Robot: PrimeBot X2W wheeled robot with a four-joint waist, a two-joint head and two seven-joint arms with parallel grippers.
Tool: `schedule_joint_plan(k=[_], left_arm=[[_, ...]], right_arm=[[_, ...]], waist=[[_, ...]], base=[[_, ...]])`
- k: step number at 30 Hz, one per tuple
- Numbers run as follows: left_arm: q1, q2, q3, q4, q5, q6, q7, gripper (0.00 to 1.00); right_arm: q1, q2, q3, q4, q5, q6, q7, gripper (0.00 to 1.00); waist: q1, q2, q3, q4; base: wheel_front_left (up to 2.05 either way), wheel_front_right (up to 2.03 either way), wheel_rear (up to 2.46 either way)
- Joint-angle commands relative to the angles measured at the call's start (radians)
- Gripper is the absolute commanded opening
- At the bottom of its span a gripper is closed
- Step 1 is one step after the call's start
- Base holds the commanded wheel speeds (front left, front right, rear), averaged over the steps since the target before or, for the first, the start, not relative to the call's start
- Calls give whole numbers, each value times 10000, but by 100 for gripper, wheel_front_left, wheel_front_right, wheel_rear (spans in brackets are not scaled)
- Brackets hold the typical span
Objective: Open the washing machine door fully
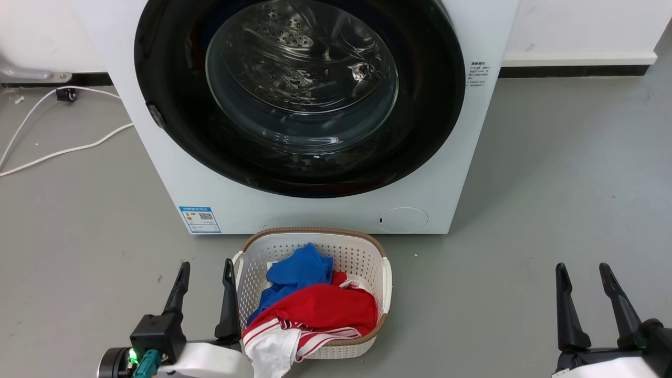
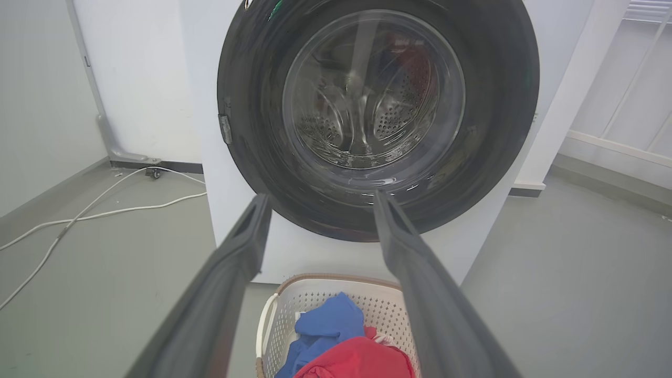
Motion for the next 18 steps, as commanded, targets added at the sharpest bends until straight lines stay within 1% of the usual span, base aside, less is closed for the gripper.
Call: schedule_joint_plan(k=[1, 18], left_arm=[[78, -24, 38, -23, 233, -41, -91, 100], [299, -338, 445, 189, 1243, -351, -388, 100]], right_arm=[[112, -6, -1, -104, -173, 21, -92, 100], [353, -2, 22, -189, -1080, 23, -405, 100]], waist=[[0, 0, 0, 5], [0, 0, -23, 53]], base=[[0, 0, 0], [0, 0, 0]])
